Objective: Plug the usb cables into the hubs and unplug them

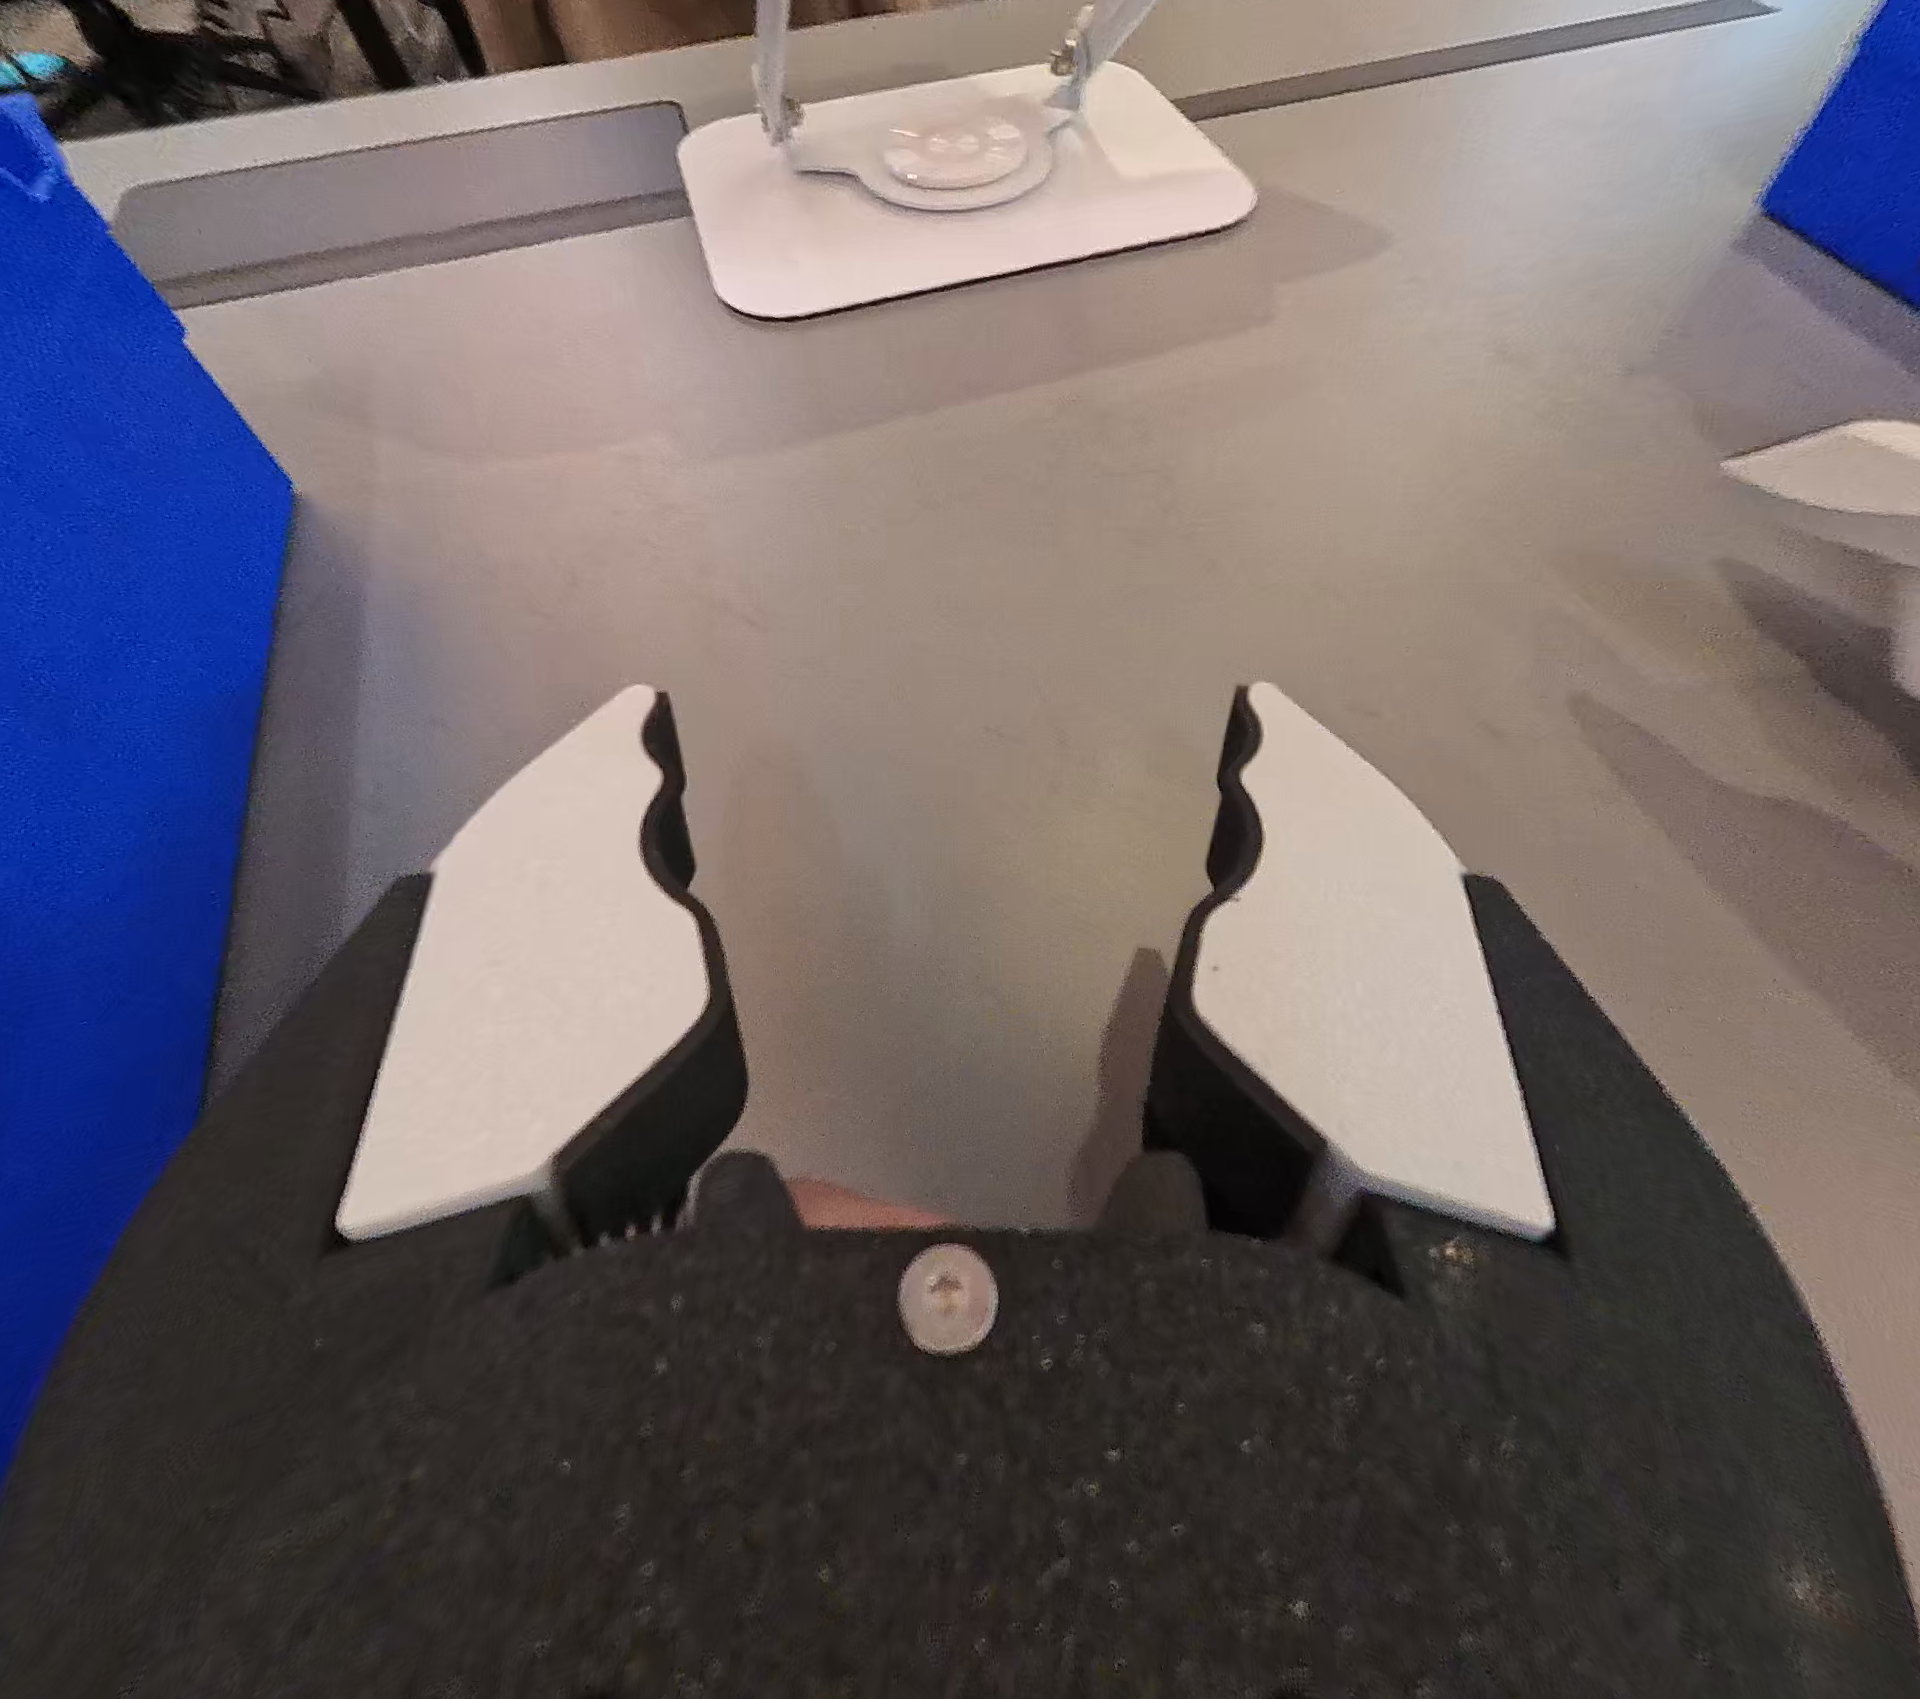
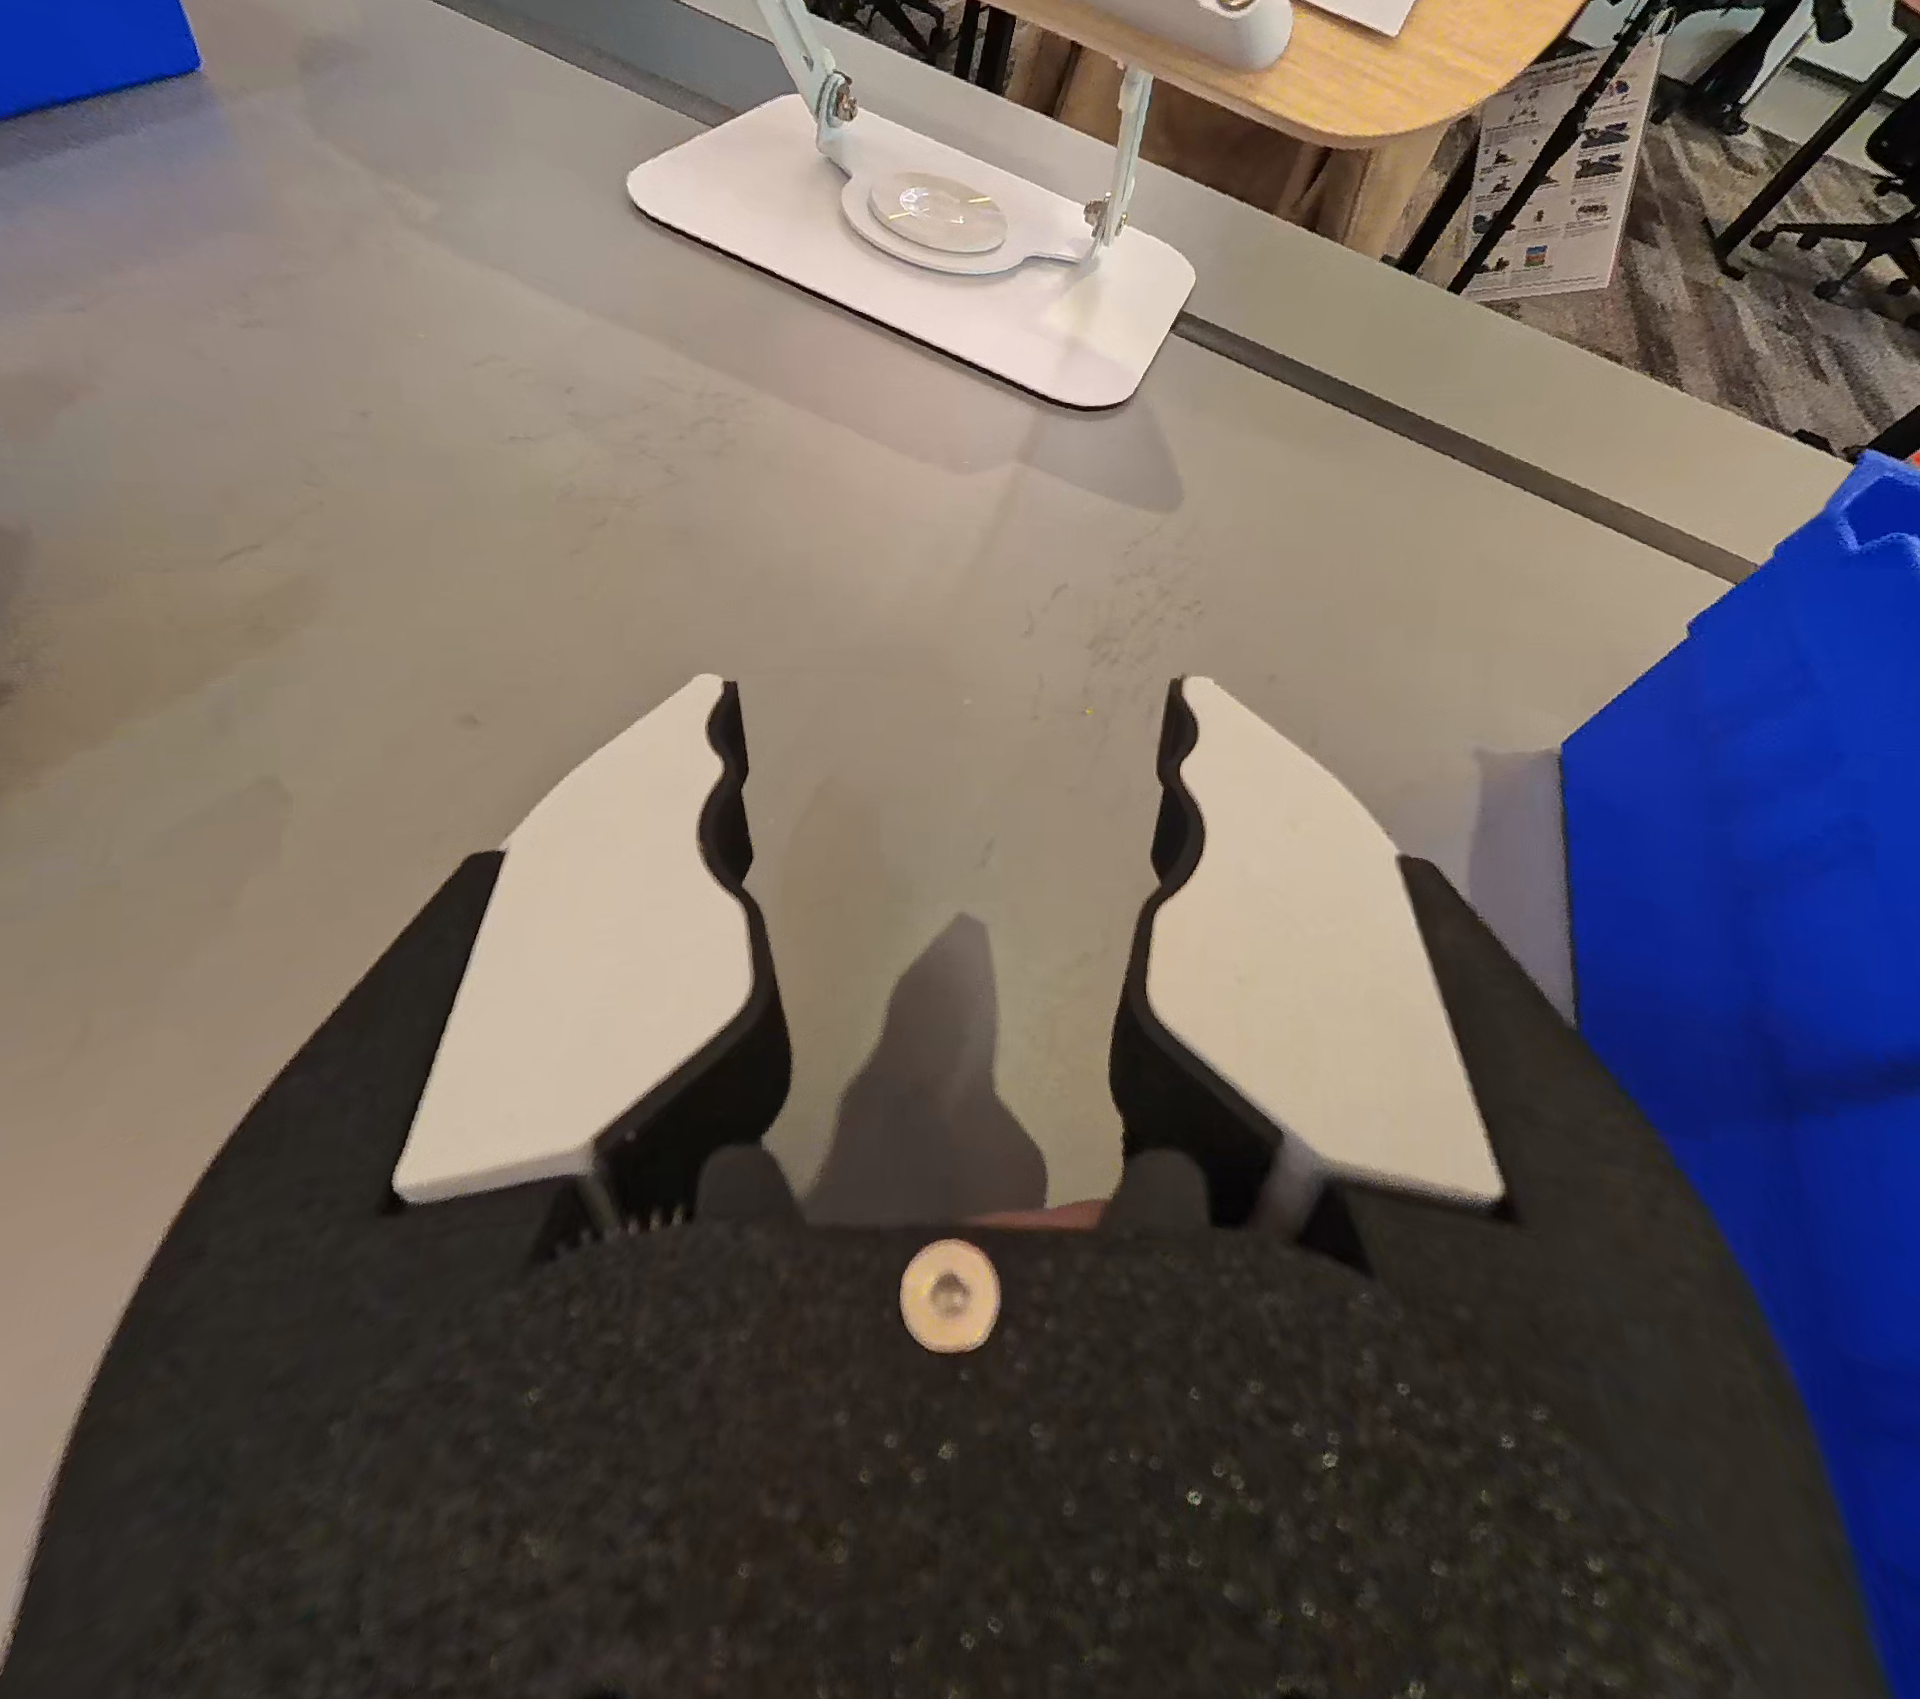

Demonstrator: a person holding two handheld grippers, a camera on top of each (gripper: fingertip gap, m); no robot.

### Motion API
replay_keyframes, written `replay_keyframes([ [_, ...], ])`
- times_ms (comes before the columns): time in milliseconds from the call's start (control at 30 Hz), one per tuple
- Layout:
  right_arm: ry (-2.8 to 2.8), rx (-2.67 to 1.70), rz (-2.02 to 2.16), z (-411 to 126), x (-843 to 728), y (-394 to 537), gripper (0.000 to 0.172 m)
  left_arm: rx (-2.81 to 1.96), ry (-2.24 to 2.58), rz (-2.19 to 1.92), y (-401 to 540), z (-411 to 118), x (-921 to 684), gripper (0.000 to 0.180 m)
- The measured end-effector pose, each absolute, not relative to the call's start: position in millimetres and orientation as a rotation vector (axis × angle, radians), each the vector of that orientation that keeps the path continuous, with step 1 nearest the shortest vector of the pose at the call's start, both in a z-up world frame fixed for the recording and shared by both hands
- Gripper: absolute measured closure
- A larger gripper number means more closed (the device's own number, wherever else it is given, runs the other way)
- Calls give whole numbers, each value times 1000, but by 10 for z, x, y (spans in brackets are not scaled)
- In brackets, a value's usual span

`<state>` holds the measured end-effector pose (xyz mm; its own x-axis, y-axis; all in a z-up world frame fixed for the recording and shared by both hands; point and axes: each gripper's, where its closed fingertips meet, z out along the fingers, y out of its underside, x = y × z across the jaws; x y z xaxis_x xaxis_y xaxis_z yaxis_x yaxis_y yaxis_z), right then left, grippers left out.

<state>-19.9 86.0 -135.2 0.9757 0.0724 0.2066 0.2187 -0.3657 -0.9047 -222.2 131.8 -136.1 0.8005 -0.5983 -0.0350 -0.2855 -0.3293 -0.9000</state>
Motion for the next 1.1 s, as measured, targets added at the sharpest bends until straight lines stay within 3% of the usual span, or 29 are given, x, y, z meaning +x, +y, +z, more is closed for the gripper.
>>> replay_keyframes([
  [200, -272, -1932, -147, -1349, -273, 819, 97, -1958, 793, -295, 769, -610, -2965, 87],
  [400, -329, -1930, -151, -1362, -406, 834, 97, -2169, 694, 46, 1319, -225, -4332, 94],
  [700, -317, -1938, -134, -1366, -387, 845, 98, -2517, 643, -21, 2054, -943, -4531, 95],
  [1000, -317, -1946, -131, -1384, -373, 829, 99, -2754, 878, 64, 1820, -1601, -4661, 98],
  [1100, -317, -1948, -133, -1387, -367, 825, 99, -2769, 990, 106, 1723, -1697, -4715, 109],
])
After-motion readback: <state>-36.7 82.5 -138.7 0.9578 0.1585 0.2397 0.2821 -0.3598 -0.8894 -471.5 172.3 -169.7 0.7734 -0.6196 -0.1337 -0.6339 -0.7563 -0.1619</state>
